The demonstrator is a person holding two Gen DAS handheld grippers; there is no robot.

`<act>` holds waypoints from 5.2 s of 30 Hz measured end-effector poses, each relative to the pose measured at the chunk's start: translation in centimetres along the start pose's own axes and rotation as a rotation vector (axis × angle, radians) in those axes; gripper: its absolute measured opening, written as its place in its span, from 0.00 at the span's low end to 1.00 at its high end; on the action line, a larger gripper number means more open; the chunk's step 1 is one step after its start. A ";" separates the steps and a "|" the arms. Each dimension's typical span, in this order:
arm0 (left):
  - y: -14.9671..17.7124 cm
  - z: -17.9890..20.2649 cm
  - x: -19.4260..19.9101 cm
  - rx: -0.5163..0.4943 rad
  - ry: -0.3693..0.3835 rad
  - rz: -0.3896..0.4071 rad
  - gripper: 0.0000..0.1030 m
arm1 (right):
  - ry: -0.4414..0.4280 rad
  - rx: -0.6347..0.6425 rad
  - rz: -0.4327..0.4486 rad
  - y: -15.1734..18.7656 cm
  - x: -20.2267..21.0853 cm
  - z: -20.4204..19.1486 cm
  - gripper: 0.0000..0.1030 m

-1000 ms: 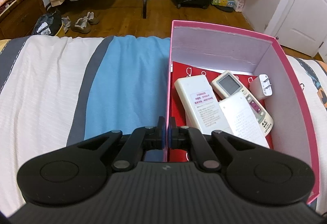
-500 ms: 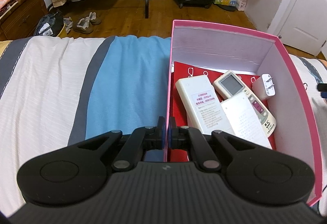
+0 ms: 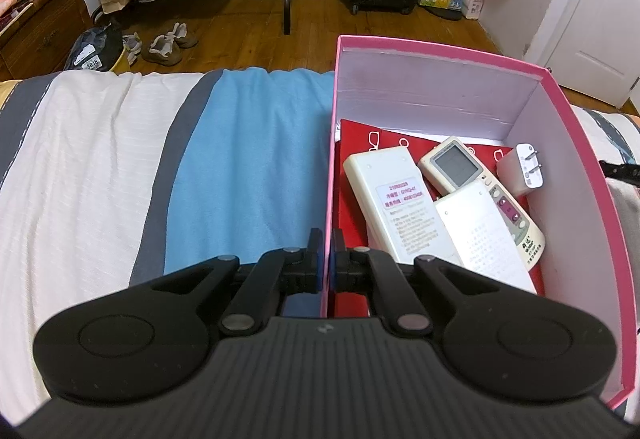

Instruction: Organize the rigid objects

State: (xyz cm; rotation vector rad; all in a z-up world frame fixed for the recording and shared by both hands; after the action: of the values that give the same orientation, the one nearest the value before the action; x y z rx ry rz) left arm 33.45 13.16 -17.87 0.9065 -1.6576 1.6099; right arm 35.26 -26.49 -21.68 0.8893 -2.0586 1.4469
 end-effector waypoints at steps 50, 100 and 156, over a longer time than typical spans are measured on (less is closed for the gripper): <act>0.3 0.3 -0.8 -0.002 0.014 -0.010 0.03 | -0.440 0.183 -0.067 3.3 4.4 -25.6 0.28; 7.9 7.5 18.7 -0.028 0.083 0.248 0.10 | -0.209 0.354 0.209 7.9 27.5 -18.9 0.40; 14.9 11.4 23.4 -0.059 -0.071 0.313 1.00 | 0.034 0.332 0.284 12.7 30.1 -15.3 1.00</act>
State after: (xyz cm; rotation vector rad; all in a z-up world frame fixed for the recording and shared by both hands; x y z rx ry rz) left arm 8.27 0.97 -7.07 0.7078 -1.9626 1.7371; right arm 5.65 -16.31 -3.82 0.7042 -2.0145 1.9840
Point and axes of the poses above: each gripper's, at about its wrist camera, not at the fingertips, and x roughly against the way its jaws point, z to its right, y to its underside, the point moved 8 cm from there along -x, roughly the way its jaws point, and after that the axes turned 8 degrees about -y, right-handed, at the moved point
